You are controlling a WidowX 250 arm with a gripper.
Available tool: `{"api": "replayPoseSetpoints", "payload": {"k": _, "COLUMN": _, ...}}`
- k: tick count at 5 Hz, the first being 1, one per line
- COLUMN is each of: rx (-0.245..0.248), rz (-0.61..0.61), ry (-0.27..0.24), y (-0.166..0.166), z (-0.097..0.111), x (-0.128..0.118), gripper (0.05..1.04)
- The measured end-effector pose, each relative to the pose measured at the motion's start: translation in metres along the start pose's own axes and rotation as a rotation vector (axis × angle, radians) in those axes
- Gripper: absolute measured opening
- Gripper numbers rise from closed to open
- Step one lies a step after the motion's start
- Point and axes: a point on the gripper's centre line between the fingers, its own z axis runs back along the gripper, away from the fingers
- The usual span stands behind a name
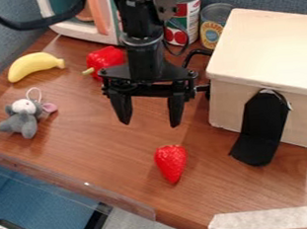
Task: Put the gray rabbit on top of the drawer
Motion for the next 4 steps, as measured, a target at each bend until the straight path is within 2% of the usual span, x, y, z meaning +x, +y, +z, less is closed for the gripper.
{"api": "replayPoseSetpoints", "payload": {"k": 1, "rx": 0.004, "rz": 0.001, "ry": 0.023, "y": 0.002, "z": -0.006, "x": -0.002, "gripper": 1.001}}
{"api": "replayPoseSetpoints", "payload": {"k": 2, "rx": -0.012, "rz": 0.100, "ry": -0.005, "y": 0.044, "z": -0.005, "x": 0.015, "gripper": 1.001}}
{"api": "replayPoseSetpoints", "payload": {"k": 3, "rx": -0.049, "rz": 0.118, "ry": -0.052, "y": 0.072, "z": 0.004, "x": 0.031, "gripper": 1.001}}
{"api": "replayPoseSetpoints", "payload": {"k": 4, "rx": -0.079, "rz": 0.114, "ry": -0.067, "y": 0.117, "z": -0.002, "x": 0.047, "gripper": 1.001}}
